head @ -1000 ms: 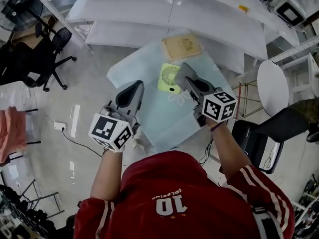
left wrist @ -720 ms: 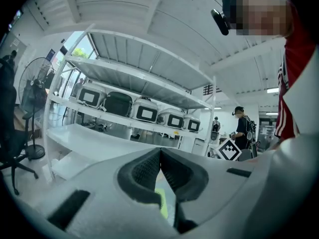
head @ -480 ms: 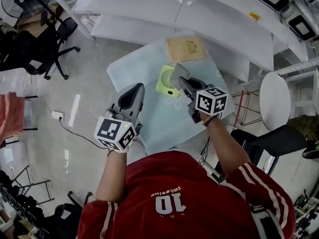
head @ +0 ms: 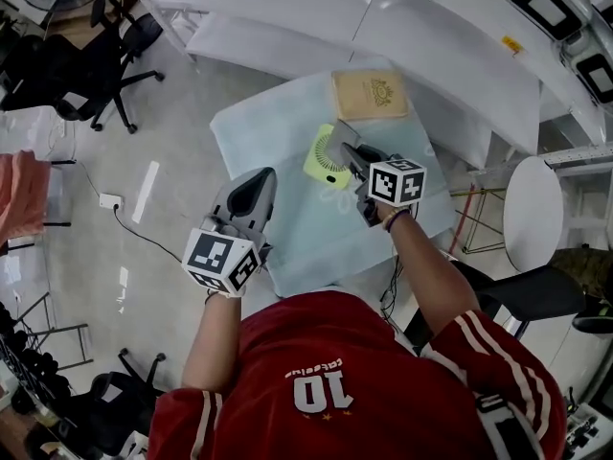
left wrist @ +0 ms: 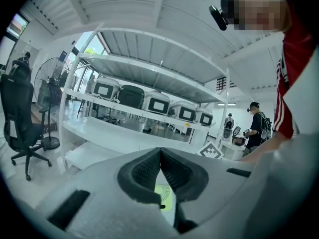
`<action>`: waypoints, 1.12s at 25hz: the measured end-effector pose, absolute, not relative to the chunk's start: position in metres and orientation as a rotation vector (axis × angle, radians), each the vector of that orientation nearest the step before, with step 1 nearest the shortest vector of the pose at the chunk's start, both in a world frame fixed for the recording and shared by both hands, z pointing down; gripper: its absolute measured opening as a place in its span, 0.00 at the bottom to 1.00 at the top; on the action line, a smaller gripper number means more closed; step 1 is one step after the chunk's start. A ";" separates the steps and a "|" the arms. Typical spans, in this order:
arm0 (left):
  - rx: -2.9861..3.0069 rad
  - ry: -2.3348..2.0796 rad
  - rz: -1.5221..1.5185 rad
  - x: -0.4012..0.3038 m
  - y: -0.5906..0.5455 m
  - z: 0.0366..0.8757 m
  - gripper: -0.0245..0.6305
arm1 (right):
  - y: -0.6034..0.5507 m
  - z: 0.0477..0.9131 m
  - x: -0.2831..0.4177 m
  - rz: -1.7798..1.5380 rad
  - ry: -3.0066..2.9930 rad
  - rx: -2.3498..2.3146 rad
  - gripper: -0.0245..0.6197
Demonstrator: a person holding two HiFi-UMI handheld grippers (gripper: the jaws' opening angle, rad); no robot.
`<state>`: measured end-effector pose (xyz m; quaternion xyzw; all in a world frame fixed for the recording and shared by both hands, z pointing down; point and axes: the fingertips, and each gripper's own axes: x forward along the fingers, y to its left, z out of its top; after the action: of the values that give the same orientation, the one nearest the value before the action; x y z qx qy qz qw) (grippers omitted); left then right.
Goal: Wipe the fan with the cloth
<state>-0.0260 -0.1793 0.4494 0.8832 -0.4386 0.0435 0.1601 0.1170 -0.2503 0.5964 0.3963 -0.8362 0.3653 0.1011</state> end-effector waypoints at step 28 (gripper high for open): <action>2.444 -1.320 0.224 -0.044 -0.168 0.471 0.04 | -0.293 0.679 0.099 1.271 -2.306 1.256 0.07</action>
<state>-0.0437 -0.1683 0.4705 0.8632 -0.4662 0.0792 0.1766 0.0986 -0.2932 0.6795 0.4279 -0.7855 0.4328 0.1122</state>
